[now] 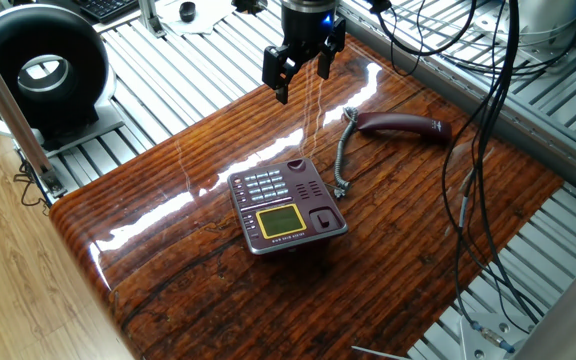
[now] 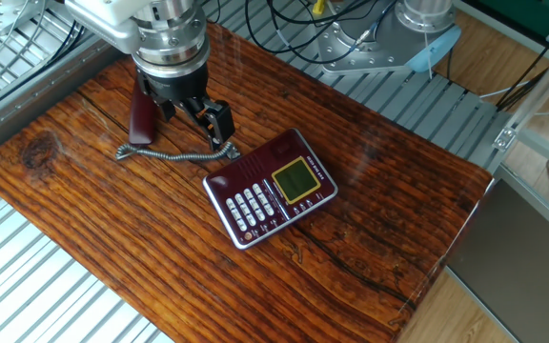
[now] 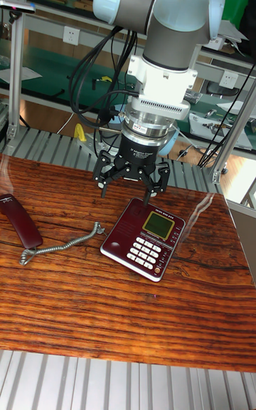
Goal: Place the handset of the telephone on the corresponding phone cradle
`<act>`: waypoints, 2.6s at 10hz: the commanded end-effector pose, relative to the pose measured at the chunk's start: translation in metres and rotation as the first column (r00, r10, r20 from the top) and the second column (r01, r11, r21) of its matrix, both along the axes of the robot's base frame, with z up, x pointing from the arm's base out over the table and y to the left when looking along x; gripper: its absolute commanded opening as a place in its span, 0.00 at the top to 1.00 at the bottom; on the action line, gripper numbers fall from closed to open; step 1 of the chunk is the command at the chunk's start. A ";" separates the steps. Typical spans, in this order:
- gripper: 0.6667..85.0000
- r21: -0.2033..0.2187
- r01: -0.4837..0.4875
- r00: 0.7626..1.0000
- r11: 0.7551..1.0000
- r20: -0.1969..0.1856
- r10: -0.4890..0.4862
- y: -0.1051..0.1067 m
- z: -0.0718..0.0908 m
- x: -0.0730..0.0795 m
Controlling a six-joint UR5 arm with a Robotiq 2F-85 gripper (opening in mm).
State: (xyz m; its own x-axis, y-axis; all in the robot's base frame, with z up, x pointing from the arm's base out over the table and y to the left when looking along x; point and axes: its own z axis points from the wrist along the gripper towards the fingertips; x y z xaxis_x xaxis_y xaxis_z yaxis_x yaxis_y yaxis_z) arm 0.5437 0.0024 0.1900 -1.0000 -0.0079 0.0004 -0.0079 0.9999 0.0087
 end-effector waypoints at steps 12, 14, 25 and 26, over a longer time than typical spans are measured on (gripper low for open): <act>0.99 -0.022 -0.060 0.995 0.998 0.079 0.062 -0.001 -0.005 0.022; 0.99 -0.021 -0.075 0.994 0.997 0.072 0.077 -0.001 -0.007 0.021; 0.99 -0.059 -0.076 0.996 0.995 0.034 0.078 -0.010 -0.014 0.014; 0.99 -0.069 -0.077 0.996 0.995 0.035 0.080 -0.013 -0.015 0.015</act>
